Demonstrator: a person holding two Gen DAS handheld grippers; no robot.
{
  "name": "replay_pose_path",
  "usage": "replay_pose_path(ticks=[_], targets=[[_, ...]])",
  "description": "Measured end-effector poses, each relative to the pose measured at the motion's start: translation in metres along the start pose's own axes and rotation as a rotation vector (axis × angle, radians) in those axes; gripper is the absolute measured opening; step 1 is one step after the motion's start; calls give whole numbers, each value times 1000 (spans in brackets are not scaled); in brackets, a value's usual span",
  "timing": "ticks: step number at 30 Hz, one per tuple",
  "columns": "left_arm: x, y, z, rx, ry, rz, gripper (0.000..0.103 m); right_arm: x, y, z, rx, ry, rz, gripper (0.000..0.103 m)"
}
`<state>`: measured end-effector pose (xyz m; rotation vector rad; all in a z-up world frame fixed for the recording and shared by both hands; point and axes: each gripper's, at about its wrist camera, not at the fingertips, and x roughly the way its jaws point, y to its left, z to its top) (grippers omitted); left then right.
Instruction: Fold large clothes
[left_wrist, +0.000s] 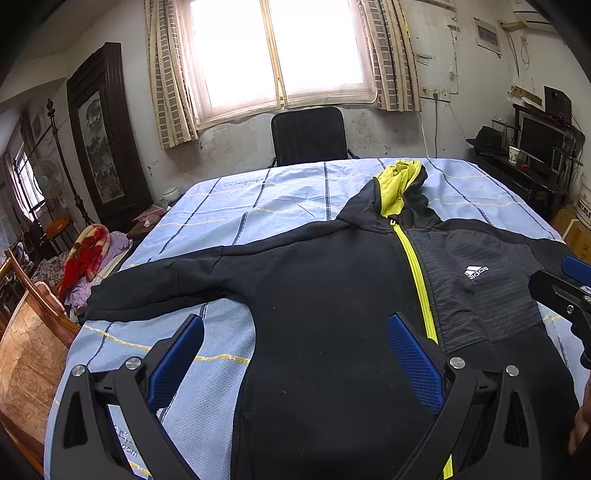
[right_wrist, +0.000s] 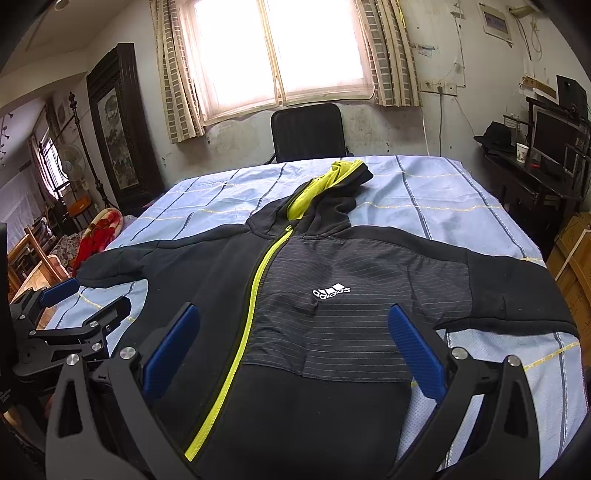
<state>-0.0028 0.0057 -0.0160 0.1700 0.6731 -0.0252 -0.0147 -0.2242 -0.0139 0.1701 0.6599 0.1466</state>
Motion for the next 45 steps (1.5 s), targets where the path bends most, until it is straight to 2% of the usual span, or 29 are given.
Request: replay_pose_path(ticks=[45], targets=[[-2,0,1,9,-18,11,100,0,0,1,4,-6,8,99]])
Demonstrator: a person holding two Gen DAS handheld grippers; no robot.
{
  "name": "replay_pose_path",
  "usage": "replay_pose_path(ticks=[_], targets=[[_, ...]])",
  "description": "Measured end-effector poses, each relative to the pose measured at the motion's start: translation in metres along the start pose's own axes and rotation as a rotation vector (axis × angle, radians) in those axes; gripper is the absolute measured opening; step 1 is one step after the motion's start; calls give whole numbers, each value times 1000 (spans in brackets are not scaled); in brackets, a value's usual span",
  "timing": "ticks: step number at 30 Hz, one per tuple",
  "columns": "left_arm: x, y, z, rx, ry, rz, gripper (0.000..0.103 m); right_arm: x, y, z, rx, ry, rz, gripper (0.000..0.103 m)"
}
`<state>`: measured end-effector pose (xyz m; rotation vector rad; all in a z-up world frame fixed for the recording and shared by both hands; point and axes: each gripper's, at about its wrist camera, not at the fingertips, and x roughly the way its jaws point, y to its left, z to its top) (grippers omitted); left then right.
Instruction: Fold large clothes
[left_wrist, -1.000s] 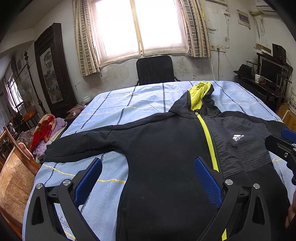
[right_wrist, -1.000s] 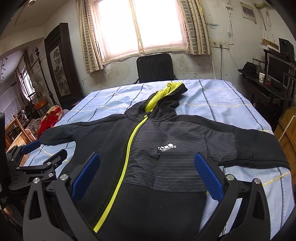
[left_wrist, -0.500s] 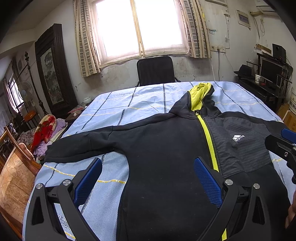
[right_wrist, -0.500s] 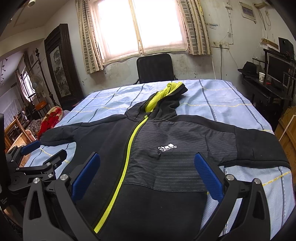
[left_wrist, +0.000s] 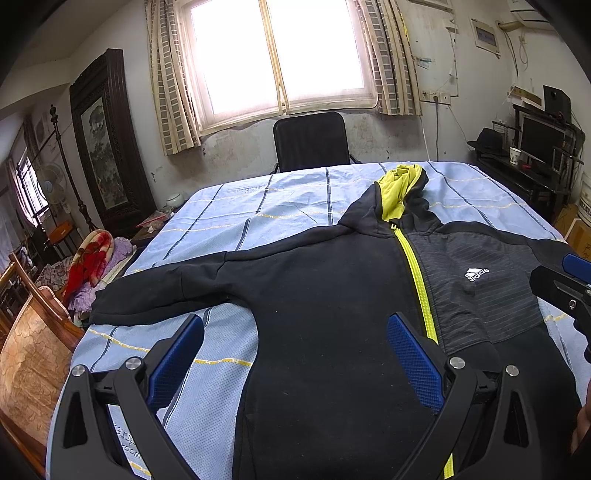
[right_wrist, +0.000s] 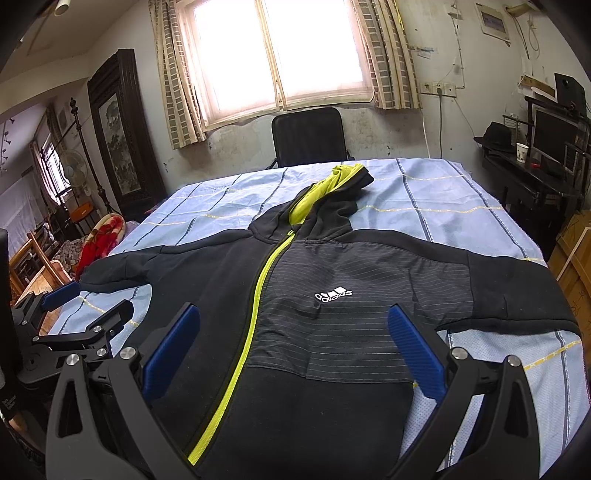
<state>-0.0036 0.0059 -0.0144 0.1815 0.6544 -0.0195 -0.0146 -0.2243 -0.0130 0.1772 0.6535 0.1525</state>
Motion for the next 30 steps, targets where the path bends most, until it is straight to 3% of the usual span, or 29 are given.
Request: replay_pose_path(ticks=[30], targets=[[6,-6,-8,35,2,14,100,6,-15,1,50,11,-18,99]])
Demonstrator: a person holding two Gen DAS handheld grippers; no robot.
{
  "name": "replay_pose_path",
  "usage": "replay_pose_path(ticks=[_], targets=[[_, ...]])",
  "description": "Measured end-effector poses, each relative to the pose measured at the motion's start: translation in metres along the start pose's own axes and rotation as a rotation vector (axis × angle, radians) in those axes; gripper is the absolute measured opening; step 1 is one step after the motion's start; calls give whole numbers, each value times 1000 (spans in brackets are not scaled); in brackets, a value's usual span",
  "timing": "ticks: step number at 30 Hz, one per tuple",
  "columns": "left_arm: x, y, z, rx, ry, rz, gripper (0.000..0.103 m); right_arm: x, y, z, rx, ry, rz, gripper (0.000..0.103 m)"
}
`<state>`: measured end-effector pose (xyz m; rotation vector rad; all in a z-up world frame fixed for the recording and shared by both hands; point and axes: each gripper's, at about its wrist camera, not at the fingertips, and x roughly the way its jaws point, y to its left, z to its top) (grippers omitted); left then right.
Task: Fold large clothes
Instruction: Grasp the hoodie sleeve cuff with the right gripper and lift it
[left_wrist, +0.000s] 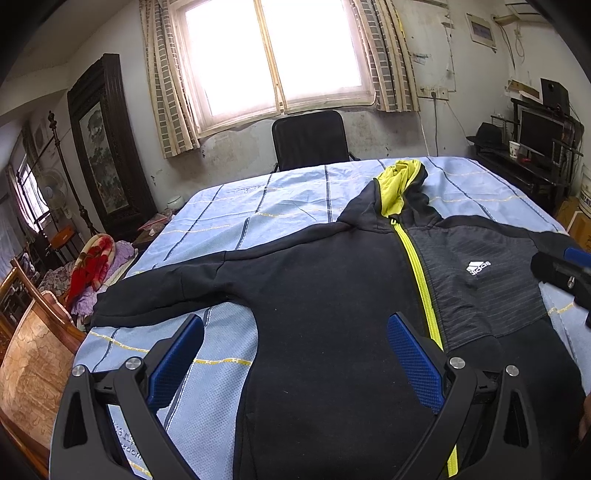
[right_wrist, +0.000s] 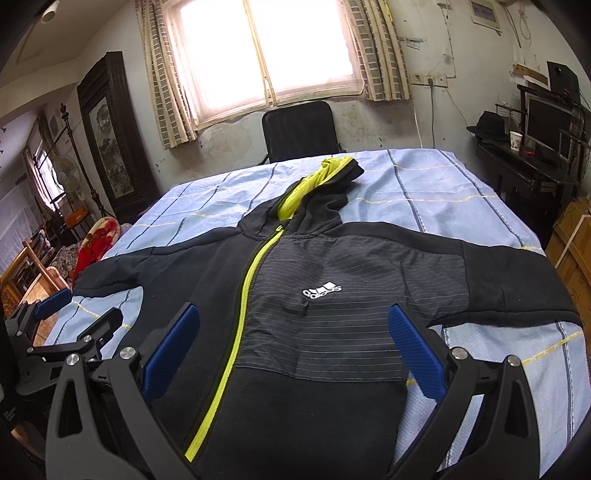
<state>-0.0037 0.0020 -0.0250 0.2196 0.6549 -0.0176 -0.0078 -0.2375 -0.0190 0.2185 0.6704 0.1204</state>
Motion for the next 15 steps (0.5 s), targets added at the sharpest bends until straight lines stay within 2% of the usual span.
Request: replay_pose_path(ticks=[4,9,12,15], targets=[[18,-8,-6,31,61,-9,100,-3,-15,6,21,-24,-34,99],[43,-16,-18,58,155,-49,100,-16,-71,20,126,-82,-142,99],[51,-22,-23,75,171,-38,100,-25,-130,21,284,-99,-198,99],[57,-27,-28,87,189,-34,100,-34,-188,10,501,-108,-154,99]])
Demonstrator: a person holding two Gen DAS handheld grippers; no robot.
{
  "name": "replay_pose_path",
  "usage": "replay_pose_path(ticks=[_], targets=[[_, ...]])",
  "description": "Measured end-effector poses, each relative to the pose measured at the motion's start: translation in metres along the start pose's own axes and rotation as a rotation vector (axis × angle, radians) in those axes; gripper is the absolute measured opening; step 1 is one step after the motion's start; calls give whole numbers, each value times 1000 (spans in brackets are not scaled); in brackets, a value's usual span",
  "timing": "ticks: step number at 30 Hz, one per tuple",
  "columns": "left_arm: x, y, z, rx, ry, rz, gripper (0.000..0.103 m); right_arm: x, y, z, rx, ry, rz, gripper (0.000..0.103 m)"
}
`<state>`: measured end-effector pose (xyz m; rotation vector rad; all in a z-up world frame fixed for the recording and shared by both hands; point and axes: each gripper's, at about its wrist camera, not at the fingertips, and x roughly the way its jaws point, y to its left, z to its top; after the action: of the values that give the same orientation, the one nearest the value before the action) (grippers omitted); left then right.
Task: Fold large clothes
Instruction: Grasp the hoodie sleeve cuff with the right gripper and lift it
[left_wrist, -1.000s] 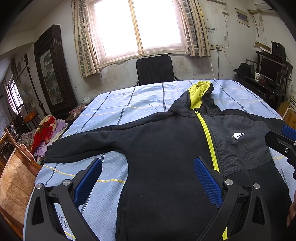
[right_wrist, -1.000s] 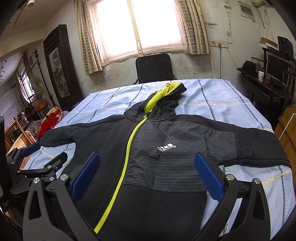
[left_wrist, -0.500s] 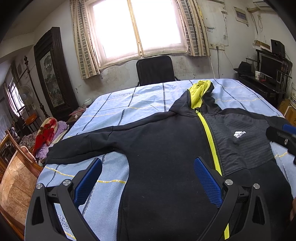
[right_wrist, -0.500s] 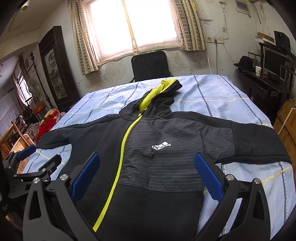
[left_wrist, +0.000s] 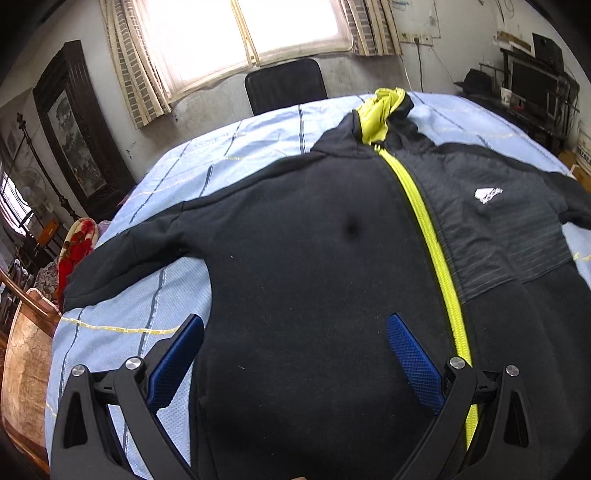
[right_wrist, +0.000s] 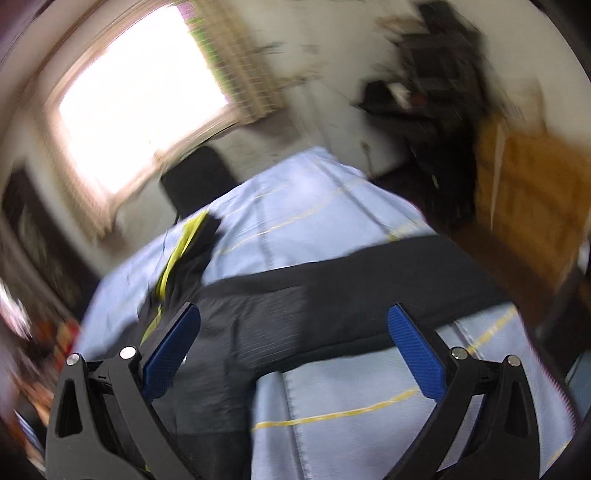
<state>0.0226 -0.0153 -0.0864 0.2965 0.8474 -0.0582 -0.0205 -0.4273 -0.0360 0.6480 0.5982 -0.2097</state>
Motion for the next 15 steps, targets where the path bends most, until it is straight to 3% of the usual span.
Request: replay_pose_path(ticks=[3,5,7,10,11,15], targets=[[10,1,-1,-11,37,-27,100,3,-53,6,216,27,54,91],[13,3,-2,-24,54,-50,100,8,-73,4,290,54,44,77],[13,4,-2,-32,58,-59,100,12,-85,1,334,79,45,70],[14,2,-3,-25,59,-50,100,24,-96,-5,399,113,39,70],[14,1,-3,-23,58,-47,100,26,-98,-6,410,115,32,63],[16,2,-3,-32,63,-51,100,29,-98,-4,401,103,4,60]])
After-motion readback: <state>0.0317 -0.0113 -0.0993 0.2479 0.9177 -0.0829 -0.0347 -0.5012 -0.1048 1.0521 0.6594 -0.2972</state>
